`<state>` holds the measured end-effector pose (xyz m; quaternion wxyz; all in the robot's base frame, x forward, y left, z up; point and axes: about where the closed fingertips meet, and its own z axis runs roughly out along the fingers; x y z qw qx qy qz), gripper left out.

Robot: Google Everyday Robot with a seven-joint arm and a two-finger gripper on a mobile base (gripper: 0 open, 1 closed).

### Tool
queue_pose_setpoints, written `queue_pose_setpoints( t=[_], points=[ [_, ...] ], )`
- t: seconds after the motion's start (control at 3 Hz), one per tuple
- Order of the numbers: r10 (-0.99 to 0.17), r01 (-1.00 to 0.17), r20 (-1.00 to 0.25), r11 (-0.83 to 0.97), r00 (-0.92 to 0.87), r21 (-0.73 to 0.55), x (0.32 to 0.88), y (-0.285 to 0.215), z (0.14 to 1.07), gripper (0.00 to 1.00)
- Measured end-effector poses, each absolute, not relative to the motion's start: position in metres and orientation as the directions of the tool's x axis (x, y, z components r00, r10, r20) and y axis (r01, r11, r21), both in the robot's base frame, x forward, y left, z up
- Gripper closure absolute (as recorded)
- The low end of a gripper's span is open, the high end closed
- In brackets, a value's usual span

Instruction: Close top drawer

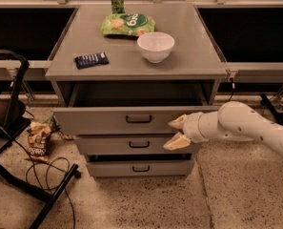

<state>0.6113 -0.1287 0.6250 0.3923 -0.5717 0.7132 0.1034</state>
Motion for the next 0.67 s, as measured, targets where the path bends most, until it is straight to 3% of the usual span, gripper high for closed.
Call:
queue_pose_setpoints(
  t=[0.67],
  points=[
    [-0.734, -0.897, -0.678, 0.325, -0.039, -0.301, 0.6113, -0.1286, 0.625, 0.0]
  ],
)
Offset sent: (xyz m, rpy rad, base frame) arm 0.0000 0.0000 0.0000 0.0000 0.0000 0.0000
